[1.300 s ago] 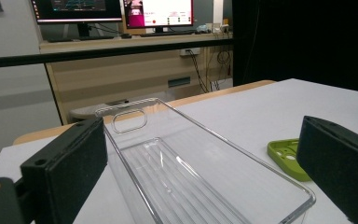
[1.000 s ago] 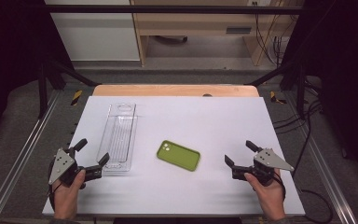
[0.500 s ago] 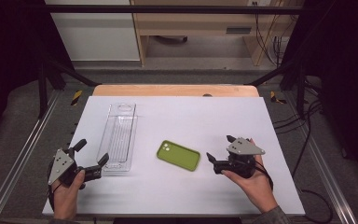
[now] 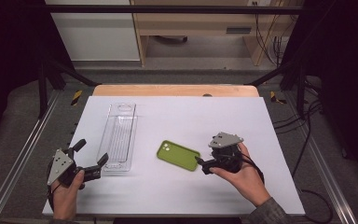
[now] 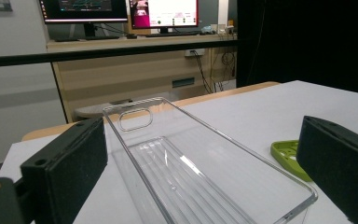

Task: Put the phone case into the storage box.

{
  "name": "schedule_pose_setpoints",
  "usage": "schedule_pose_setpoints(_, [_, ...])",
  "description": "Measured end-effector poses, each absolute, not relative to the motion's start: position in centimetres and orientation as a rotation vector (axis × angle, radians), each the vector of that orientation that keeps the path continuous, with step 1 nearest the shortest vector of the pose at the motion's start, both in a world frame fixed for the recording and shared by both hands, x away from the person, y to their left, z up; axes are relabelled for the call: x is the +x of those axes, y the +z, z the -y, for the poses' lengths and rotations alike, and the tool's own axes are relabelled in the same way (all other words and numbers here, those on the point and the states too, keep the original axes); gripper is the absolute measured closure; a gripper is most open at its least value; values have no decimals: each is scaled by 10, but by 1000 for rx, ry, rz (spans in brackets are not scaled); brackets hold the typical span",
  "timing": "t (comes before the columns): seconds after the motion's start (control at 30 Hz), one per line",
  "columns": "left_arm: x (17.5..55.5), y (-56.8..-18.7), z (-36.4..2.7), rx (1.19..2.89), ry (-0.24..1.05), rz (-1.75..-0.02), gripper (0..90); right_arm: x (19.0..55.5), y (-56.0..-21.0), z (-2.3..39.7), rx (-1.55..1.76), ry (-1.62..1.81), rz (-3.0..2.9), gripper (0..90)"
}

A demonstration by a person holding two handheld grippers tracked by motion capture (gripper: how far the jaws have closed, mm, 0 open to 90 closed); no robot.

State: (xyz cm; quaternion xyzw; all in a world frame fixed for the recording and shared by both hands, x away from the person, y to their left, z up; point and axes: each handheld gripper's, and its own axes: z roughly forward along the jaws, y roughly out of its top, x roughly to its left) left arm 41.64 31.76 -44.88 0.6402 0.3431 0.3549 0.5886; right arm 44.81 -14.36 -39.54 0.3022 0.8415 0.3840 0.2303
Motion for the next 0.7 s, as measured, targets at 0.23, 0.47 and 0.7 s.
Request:
schedule_pose_setpoints(0.23, [416, -449, -317, 1490, 827, -796, 16, 452, -397, 128, 788, 977, -2407, 108])
schedule_pose_setpoints(0.47, [416, -448, -317, 1495, 828, -790, 16, 455, -403, 113, 773, 869, -2536, 146])
schedule_pose_setpoints(0.7, [416, -448, -316, 1499, 830, -786, 16, 456, -407, 106, 734, 806, -2609, 210])
